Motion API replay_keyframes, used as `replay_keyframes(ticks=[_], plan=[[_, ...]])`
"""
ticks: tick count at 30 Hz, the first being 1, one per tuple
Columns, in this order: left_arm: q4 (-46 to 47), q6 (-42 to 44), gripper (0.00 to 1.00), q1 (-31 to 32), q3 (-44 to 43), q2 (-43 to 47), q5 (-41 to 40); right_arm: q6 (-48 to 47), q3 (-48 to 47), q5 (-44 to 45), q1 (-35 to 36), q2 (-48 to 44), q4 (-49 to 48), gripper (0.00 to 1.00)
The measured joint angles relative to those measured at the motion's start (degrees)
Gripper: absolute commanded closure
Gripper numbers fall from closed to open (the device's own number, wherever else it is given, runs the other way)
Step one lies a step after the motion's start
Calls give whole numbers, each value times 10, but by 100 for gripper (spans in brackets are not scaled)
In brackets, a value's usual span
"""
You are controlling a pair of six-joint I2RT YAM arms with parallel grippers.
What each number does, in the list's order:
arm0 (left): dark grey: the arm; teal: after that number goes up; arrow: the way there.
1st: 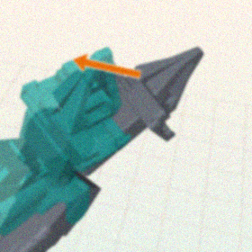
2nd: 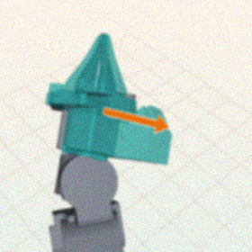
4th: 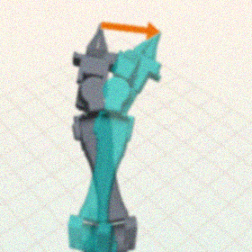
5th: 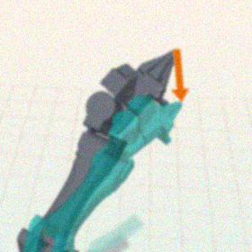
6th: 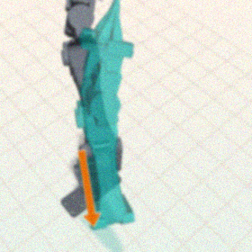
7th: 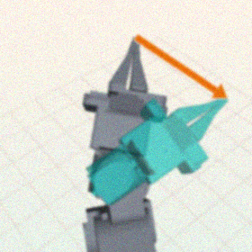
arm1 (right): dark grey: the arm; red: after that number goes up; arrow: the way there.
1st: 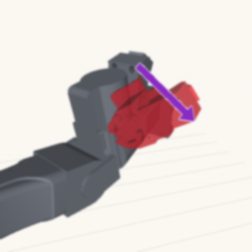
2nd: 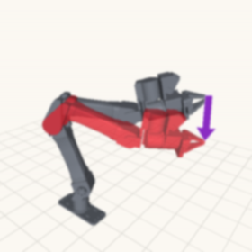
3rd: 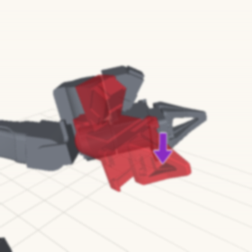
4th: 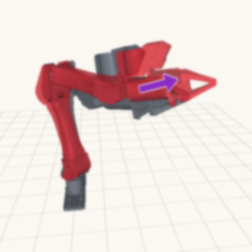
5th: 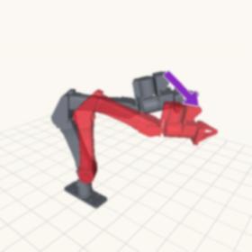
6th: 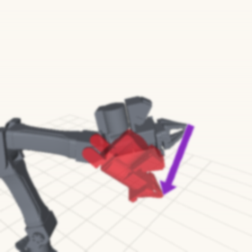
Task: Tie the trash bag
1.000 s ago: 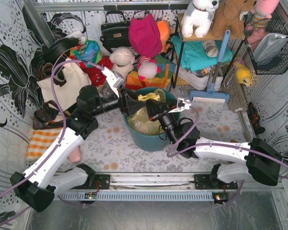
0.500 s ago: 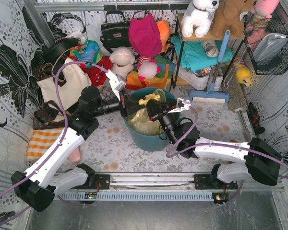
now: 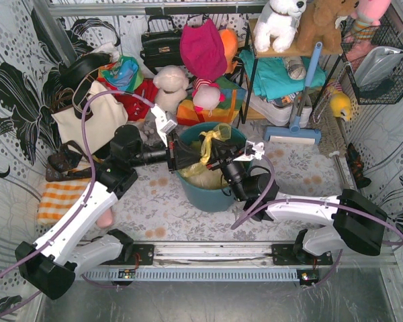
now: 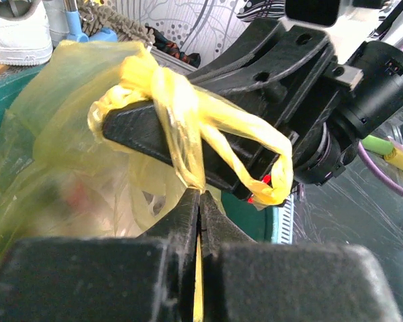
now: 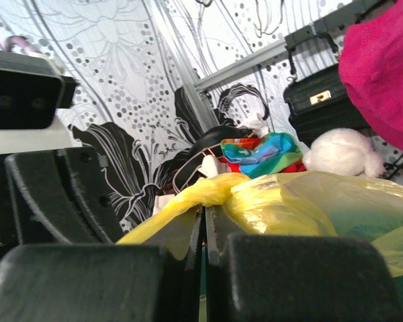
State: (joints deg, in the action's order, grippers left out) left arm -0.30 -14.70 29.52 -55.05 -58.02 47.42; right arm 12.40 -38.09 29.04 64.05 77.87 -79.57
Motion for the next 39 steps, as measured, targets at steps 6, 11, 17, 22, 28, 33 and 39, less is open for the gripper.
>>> replay_keyframes(ticks=[6,11,17,22,28,33,39], plan=[[-4,0,84,0,7,2,0,-26,9,-53,0,1,-35,100],[-9,5,73,0,8,3,-7,-38,21,-87,0,3,-57,100],[-54,26,56,0,6,24,-37,-48,32,-115,0,11,-87,100],[-110,57,57,0,-7,52,-72,-55,34,-126,0,17,-110,100],[-83,50,59,0,1,104,-150,-61,35,-130,0,22,-120,100],[-10,0,56,0,18,122,-245,-63,35,-132,0,24,-122,100],[39,-65,54,-4,20,86,-310,-71,35,-132,0,24,-122,100]])
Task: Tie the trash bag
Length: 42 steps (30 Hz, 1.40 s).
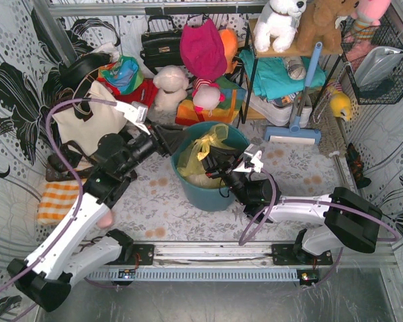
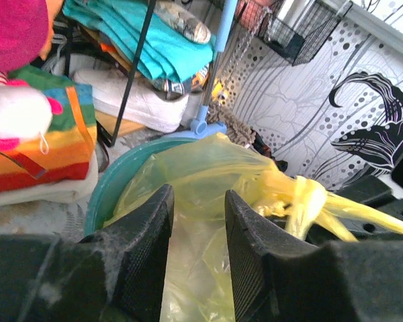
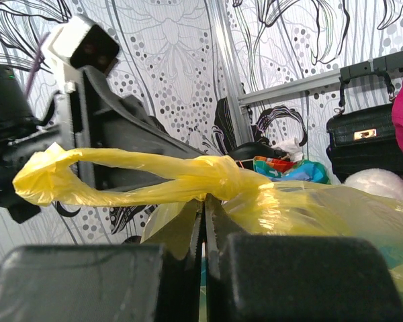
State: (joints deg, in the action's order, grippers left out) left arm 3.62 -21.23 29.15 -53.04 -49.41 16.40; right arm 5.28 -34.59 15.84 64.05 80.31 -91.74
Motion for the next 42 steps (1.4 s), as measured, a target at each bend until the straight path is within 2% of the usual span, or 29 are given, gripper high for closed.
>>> replay_keyframes(ticks=[5,10,23,26,29,31,38,42], plan=[[25,-42,52,0,11,-44,36,-3,0,0,0,0,0,100],[82,-92,52,0,46,-45,85,-4,0,0,0,0,0,100],[231,-185,56,-4,136,-38,139,1,0,2,0,1,-2,100],[256,-193,65,-7,145,-38,153,7,0,2,0,1,-2,99],[285,-199,89,-7,151,-38,169,13,0,2,0,1,-4,97],[302,-202,99,-7,152,-38,183,16,0,2,0,1,-4,96],[301,-189,100,-9,152,-30,193,31,1,2,0,1,-5,89],[276,-167,100,-9,151,-7,182,33,5,1,0,-1,-5,80]])
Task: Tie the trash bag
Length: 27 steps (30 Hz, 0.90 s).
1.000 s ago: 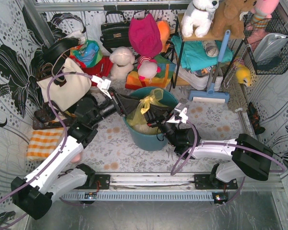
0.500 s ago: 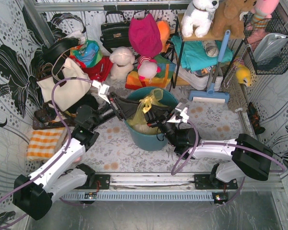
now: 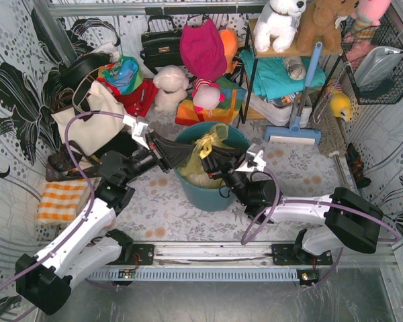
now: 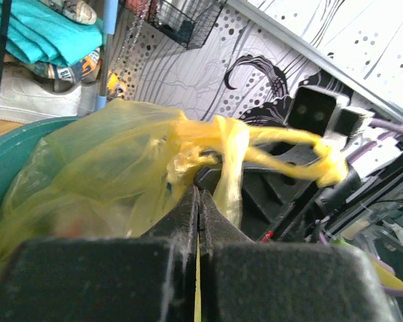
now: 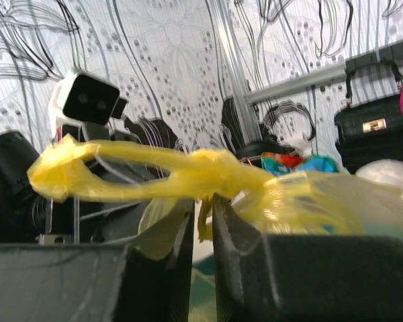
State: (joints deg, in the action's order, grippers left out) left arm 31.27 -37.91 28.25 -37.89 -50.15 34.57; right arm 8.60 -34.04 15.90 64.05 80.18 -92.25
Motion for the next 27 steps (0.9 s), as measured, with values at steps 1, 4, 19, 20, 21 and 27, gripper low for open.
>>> replay_keyframes(ticks=[1,4,19,20,21,27], plan=[[-5,6,100,0,-1,7,-3,0,3,2,0,-2,0,79],[-17,21,100,1,-15,20,-10,2,13,6,0,-8,0,79],[-57,59,89,3,-62,30,-28,-3,20,15,0,-14,0,100],[-66,61,87,3,-64,30,-33,-4,19,15,0,-14,0,100],[-75,65,86,3,-65,31,-42,-5,18,15,0,-12,0,100],[-162,94,86,3,-85,37,-78,-5,6,14,0,-5,10,100]])
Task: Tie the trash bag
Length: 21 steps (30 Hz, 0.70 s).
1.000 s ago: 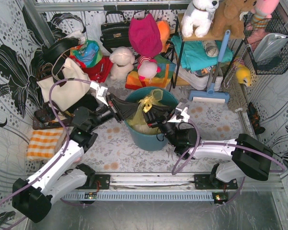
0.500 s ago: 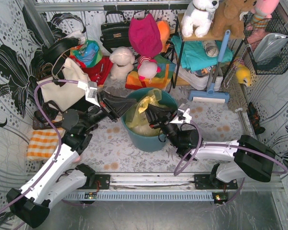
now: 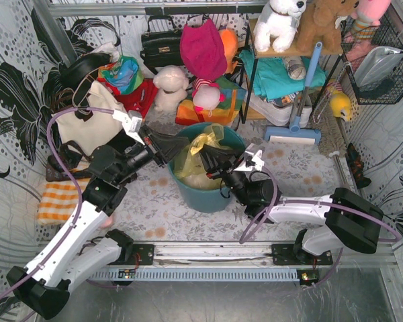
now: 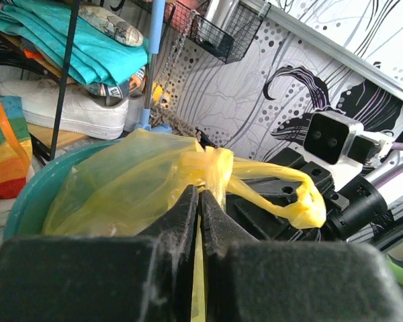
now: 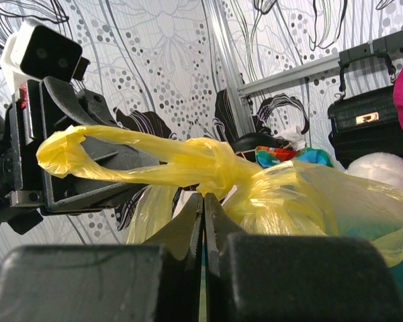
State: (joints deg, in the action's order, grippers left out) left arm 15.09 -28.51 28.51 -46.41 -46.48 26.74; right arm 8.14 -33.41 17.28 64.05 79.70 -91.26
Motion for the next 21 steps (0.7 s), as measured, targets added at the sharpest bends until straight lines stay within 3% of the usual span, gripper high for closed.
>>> replay_keyframes(ticks=[21], plan=[[-60,-12,86,38,-33,-49,157,-35,-43,-3,17,15,82,100]])
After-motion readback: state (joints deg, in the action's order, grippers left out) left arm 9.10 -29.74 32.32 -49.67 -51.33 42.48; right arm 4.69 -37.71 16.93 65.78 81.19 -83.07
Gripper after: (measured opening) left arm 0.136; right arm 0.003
